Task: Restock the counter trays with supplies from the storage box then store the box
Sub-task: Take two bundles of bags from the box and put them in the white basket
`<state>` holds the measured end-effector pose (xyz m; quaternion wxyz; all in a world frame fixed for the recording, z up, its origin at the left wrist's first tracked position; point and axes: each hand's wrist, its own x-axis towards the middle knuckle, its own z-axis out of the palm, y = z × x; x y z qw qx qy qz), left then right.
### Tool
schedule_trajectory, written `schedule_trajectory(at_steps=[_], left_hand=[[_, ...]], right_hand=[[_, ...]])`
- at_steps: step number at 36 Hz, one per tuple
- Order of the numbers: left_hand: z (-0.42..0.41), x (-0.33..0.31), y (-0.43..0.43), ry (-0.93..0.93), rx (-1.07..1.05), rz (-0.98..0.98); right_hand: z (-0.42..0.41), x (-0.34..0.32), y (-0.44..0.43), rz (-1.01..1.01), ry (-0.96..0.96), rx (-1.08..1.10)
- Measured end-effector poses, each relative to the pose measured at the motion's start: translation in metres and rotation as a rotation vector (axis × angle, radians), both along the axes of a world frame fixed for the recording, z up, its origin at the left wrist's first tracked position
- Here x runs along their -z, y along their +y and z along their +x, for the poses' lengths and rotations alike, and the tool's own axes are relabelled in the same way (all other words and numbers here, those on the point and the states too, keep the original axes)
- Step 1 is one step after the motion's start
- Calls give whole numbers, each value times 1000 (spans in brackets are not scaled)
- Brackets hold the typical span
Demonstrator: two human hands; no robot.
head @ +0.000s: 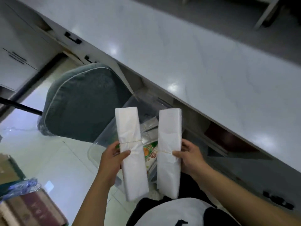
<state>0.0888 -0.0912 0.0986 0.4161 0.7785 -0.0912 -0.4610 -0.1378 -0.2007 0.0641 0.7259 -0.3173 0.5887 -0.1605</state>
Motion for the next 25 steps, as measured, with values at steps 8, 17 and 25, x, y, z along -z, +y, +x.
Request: schedule_trajectory(at_steps=[8,17,25], left_hand=[[-30,-43,41,31,21,-163],[-70,-44,71,180,162,-339],[-153,-38,54,388,334,-376]], right_hand=[[-15,-48,45,-181,-18,53],[-107,-95,108,-314,35,277],[-229,-149,141,-441,115,528]])
